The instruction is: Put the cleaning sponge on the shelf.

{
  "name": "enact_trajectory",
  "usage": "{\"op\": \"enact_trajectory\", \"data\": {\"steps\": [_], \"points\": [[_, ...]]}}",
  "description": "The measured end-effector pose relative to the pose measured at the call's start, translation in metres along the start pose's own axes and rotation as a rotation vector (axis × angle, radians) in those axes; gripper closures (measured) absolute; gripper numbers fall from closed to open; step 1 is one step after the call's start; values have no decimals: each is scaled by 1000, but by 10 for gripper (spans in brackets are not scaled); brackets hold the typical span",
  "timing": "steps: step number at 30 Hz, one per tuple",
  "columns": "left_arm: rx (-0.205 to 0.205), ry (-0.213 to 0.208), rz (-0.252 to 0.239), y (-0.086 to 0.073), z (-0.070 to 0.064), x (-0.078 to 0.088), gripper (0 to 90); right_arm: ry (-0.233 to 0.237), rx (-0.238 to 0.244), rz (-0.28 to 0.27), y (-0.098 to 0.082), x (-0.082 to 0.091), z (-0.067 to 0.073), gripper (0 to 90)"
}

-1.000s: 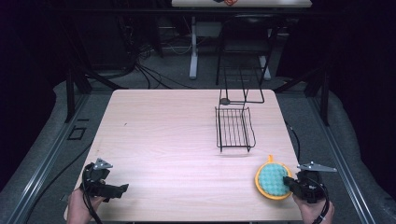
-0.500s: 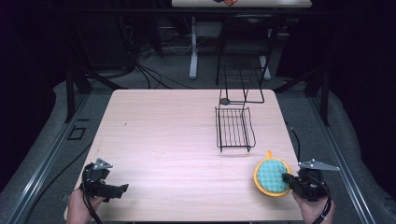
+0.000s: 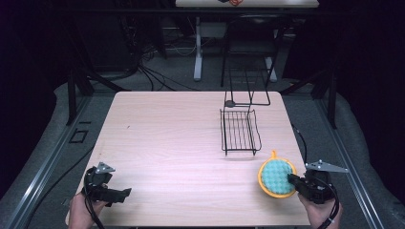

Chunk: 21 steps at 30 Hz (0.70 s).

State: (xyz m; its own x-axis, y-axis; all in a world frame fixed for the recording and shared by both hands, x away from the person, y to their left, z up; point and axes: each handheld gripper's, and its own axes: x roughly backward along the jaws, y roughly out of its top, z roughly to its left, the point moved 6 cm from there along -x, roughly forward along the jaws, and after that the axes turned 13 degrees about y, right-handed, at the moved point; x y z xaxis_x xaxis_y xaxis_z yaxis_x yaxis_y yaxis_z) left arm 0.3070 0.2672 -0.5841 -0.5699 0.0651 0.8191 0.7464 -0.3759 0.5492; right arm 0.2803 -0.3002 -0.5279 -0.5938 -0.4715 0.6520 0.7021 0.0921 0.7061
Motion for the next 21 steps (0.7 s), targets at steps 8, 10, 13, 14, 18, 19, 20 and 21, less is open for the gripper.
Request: {"op": "enact_trajectory", "data": {"steps": [8, 10, 13, 14, 18, 19, 20, 21], "points": [[-6, 3, -3, 0, 0, 0, 3, 8, 2, -14, 6, 1, 3, 892], [-6, 6, -5, 0, 1, 0, 3, 10, 7, -21, 8, 2, 4, 892], [-2, 10, -1, -1, 1, 0, 4, 17, 17, -28, 11, 3, 6, 892], [-2, 9, -2, -1, 1, 0, 4, 20, 17, -32, 13, 3, 7, 892], [-6, 9, -2, -1, 1, 0, 4, 21, 23, -40, 17, 4, 8, 892], [-4, 10, -3, -1, 0, 0, 4, 20, 27, -42, 19, 4, 9, 892], [-6, 8, -3, -1, 1, 0, 4, 20, 27, -42, 20, 4, 9, 892], [-6, 8, -3, -1, 1, 0, 4, 20, 27, -42, 20, 4, 9, 892]]}}
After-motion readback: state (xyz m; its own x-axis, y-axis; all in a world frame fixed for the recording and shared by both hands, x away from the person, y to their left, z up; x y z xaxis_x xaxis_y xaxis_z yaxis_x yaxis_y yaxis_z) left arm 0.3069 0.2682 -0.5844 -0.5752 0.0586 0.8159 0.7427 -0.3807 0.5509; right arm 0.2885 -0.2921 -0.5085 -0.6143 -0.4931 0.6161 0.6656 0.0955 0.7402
